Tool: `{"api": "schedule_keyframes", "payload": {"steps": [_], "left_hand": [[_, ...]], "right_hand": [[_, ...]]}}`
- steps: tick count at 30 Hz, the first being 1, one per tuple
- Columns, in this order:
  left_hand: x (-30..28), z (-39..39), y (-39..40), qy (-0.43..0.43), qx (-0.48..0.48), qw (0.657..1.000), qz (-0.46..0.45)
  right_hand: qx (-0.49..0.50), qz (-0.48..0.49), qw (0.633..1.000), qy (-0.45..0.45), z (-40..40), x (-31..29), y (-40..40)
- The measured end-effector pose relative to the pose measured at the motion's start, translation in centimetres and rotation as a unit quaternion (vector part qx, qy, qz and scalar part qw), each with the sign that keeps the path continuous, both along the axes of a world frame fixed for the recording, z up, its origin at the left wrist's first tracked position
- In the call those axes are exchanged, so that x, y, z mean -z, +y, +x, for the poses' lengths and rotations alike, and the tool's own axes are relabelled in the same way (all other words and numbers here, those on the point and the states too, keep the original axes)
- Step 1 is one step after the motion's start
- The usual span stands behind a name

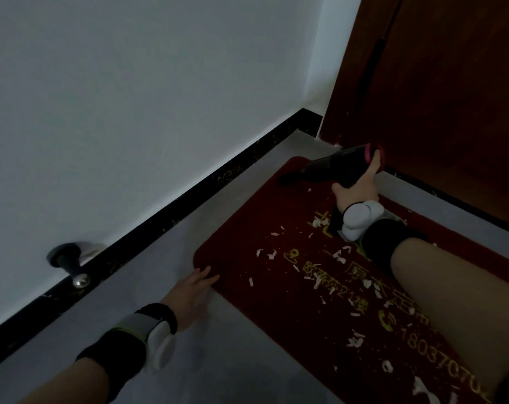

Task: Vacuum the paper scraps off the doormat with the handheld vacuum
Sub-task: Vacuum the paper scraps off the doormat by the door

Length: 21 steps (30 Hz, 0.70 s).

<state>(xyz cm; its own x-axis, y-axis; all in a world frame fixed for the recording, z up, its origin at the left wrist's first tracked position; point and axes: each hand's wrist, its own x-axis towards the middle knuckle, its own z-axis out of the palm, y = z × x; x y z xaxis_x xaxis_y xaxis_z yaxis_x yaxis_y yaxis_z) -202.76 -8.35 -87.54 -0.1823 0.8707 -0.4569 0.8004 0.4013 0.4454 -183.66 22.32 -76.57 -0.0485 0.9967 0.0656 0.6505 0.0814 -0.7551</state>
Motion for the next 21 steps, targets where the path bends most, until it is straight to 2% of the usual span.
{"api": "schedule_keyframes", "payload": {"steps": [4, 10, 12, 15, 21], "left_hand": [[0.3, -0.1, 0.0, 0.044, 0.012, 0.999, -0.008], [0.6, -0.2, -0.7, 0.057, 0.004, 0.998, 0.009], [0.6, -0.1, -0.5, 0.052, 0.005, 0.999, 0.01], [0.3, 0.0, -0.6, 0.048, 0.012, 0.999, 0.005], [-0.9, 1.1, -0.3, 0.098, -0.001, 0.995, -0.035]], "right_hand": [[-0.043, 0.004, 0.999, -0.01, 1.8, -0.1, 0.3], [-0.135, -0.019, 0.991, 0.011, 4.9, -1.1, 1.5], [-0.12, 0.001, 0.993, -0.008, 5.6, -1.6, 1.8], [-0.028, 0.041, 0.999, -0.022, 5.8, -2.3, 2.4], [0.034, 0.006, 0.999, -0.028, 7.6, -2.4, 3.1]]}}
